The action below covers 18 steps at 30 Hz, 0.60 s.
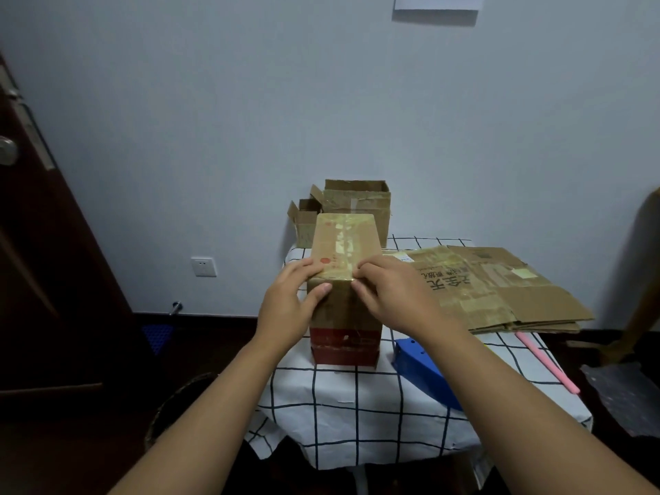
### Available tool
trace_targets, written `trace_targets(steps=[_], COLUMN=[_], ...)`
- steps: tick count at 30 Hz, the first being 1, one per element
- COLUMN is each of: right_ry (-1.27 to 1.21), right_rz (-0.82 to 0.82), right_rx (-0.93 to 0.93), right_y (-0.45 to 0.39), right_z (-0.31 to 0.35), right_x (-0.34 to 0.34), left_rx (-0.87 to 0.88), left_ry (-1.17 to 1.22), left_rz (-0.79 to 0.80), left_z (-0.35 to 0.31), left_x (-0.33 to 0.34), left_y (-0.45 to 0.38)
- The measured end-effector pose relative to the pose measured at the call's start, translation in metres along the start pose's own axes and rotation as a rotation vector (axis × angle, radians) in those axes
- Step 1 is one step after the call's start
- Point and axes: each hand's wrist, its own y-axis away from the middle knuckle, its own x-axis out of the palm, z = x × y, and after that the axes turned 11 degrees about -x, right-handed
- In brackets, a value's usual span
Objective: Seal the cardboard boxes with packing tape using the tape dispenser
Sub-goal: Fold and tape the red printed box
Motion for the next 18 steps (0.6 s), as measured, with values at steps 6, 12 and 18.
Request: trace_targets(steps=[6,12,18], right_ry=[-0.161,-0.163,-0.184], right_rz=[0.048,0.096,0.198], right_rx=[-0.072,0.022,-0.038], right_y=[-0.020,-0.028,-0.036], right_z=[0.020,0.019,0.011], right_x=[0.004,0.011,0.003], left_rx=[0.055,-0.014,-0.190], left_ry=[-0.003,0.114,0.358], left_rz=[0.093,0.123,0.185], left_z=[0.000,0.004,0.009], left_x=[-0.003,-0.009,-0.008], left_y=[-0.007,-0.006,-0.005])
